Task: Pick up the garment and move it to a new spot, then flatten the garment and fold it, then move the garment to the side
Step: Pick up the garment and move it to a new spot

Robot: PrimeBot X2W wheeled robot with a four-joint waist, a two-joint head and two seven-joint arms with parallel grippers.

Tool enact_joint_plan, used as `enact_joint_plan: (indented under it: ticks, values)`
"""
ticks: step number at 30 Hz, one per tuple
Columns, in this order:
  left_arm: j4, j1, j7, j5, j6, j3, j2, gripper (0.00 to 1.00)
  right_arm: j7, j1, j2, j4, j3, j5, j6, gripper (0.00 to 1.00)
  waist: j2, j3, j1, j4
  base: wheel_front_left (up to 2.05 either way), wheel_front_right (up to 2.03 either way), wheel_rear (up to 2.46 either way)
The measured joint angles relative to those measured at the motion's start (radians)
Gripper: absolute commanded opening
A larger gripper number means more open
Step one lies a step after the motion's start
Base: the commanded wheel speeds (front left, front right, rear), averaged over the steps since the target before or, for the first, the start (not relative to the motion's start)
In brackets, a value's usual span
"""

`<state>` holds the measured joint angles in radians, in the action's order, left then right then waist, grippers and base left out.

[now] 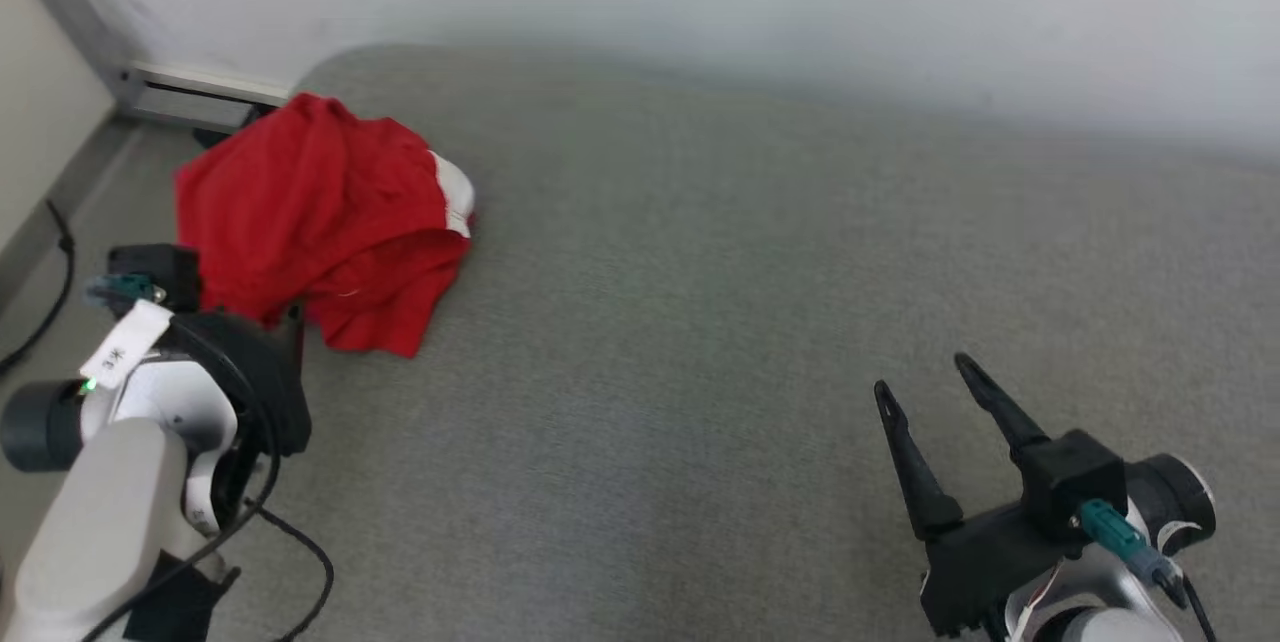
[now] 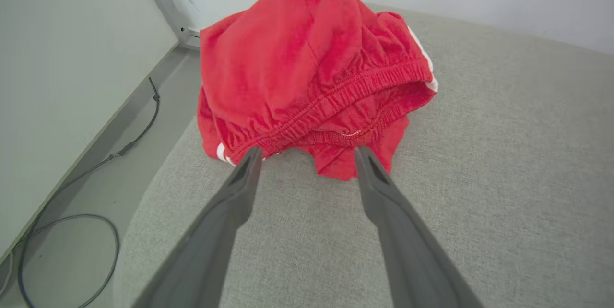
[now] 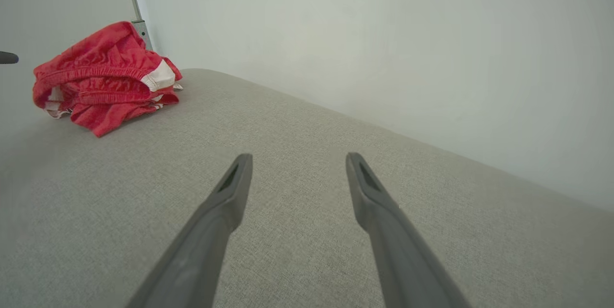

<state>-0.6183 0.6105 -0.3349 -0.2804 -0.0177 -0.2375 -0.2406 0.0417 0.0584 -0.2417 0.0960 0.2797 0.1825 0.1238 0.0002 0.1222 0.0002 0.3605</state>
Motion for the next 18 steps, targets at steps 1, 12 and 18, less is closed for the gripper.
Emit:
enact_joint_plan:
  ticks: [1, 12, 18]
  values:
    - [-0.05, 0.042, -0.008, 0.004, -0.019, 0.007, -0.009, 1.0, 0.026, 0.014, -0.01, 0.025, 0.0, -0.001, -0.001, 1.0, 0.0, 0.038, 0.0, -0.038, 0.0, 0.0, 0.0]
    - [-0.149, 0.111, -0.012, 0.046, -0.059, 0.022, -0.059, 1.0, 0.085, 0.035, -0.03, 0.1, -0.005, -0.01, -0.005, 1.0, 0.0, 0.126, -0.0001, -0.102, 0.0, 0.0, 0.0]
    - [-0.184, 0.139, -0.005, 0.063, -0.061, 0.023, -0.077, 1.0, 0.117, 0.035, -0.042, 0.135, -0.014, -0.012, -0.005, 1.0, -0.0001, 0.165, -0.0001, -0.121, 0.0, 0.0, 0.0]
